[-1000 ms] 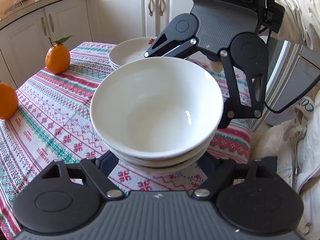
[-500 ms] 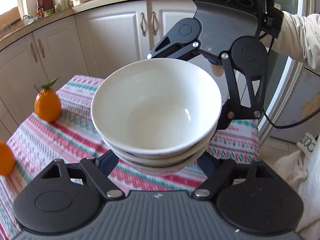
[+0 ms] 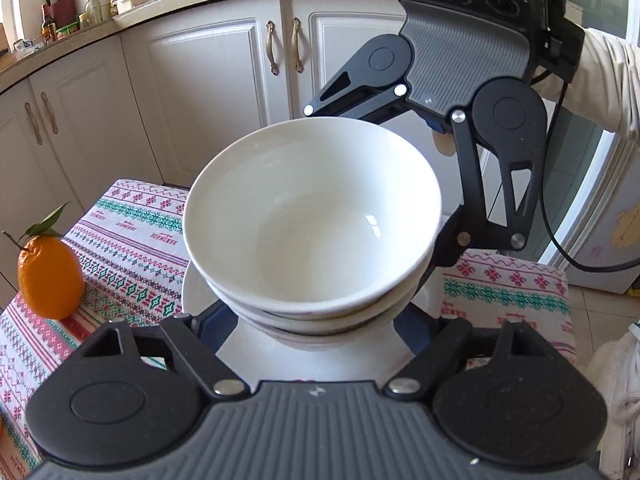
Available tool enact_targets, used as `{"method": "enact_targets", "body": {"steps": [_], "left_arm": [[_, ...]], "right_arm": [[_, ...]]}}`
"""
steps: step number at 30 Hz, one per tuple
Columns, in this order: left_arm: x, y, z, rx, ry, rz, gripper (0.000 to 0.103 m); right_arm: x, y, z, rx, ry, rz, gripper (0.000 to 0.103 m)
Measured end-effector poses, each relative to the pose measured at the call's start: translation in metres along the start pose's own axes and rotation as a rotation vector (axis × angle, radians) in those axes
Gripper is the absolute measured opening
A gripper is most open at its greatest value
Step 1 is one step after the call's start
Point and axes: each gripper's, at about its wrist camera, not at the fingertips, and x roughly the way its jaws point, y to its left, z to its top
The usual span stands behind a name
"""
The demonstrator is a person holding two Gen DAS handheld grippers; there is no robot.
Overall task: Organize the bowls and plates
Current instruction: 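Lift the bowl stack with both grippers and carry it over the plate stack, then lower the bowl stack onto the plates and open both grippers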
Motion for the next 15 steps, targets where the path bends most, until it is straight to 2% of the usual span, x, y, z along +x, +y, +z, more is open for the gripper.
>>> {"method": "enact_targets", "body": {"steps": [6,15], "left_arm": [[0.014,0.006,0.001,-0.013,0.021,-0.002,0.083],[0.015,0.008,0.002,-0.014,0.028,0.002,0.083]], "right_arm": [[0.009,-0.010,-0.007,0.033,-0.003,0.011,0.087],[0.014,-0.014,-0.010,0.040,-0.005,0.005,0.087]]}}
